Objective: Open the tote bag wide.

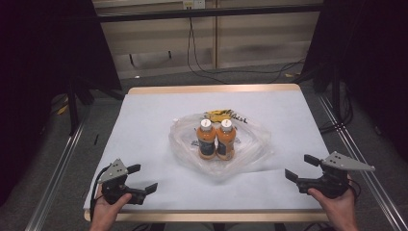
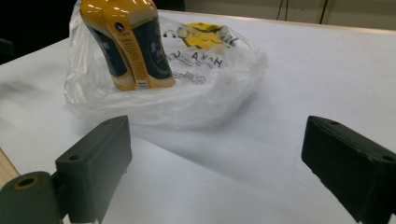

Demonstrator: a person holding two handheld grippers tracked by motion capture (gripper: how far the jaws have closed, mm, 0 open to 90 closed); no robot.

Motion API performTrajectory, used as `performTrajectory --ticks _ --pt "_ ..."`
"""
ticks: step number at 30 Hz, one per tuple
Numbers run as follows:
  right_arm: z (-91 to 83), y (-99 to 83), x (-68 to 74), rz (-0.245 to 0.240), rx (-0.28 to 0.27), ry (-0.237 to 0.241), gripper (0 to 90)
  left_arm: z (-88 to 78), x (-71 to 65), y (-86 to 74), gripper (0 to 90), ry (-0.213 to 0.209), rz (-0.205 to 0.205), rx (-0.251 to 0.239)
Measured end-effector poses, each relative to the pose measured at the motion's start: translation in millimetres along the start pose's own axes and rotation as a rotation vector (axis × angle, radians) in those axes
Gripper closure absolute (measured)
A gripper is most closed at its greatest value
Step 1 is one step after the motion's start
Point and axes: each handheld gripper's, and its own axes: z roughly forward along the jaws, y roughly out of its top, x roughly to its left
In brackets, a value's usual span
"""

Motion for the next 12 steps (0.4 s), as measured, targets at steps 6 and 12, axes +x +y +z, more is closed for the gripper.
performTrajectory --ticks 6,12 --pt "-10.4 -7.2 -5.4 0.016 0.003 -0.043 8.6 -7.2 2.2 -15.0 3.6 0.045 -0.012 0.024" --pt "-15.7 -17.5 -11.2 0.044 -0.016 -0.076 6.4 -6.7 4.5 -19.2 3.4 0.064 0.012 0.057"
